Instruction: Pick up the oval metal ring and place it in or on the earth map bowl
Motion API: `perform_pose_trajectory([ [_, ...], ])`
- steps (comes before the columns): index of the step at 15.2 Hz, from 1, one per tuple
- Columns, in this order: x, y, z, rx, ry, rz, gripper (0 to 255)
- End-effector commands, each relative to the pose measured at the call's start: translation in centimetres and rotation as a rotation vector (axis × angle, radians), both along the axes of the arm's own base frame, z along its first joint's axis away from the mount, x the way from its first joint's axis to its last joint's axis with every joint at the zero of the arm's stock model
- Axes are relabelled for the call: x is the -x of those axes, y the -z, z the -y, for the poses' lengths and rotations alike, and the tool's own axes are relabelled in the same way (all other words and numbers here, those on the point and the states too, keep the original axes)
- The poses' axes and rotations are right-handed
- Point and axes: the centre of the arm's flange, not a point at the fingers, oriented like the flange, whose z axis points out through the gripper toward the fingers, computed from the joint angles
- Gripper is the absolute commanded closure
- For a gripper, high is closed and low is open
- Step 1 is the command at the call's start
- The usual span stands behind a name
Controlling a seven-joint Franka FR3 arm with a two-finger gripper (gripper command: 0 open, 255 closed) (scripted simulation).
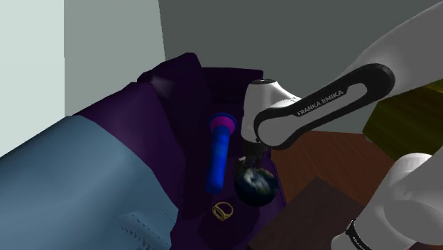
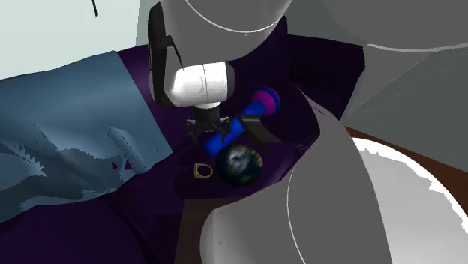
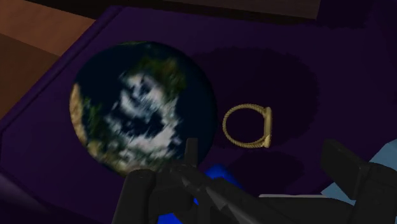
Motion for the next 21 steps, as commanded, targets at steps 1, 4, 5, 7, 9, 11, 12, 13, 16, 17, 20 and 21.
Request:
perform_pose_trajectory([
  [1,-0.7,2.3,-1.2,0.0,-0.003,0.001,0],
  [4,-1.7,5.8,-2.9,0.003,-0.009,0.0,0],
  [5,-2.1,6.9,-3.5,0.004,-0.011,0.0,0],
  [7,-2.7,9.2,-4.6,0.005,-0.015,-0.001,0],
  [9,-3.4,11.5,-5.7,0.007,-0.018,-0.002,0],
  [11,-4.1,13.9,-6.8,0.009,-0.022,-0.002,0],
  [12,-4.4,15.0,-7.4,0.01,-0.024,-0.003,0],
  [13,-4.7,16.2,-7.9,0.011,-0.026,-0.003,0],
  [16,-4.9,18.0,-8.3,0.011,-0.027,-0.003,0],
  [17,-4.9,18.6,-8.3,0.011,-0.027,-0.003,0],
  [20,-4.8,20.1,-8.3,0.011,-0.027,-0.003,0],
  [21,-4.8,20.7,-8.3,0.011,-0.027,-0.003,0],
])
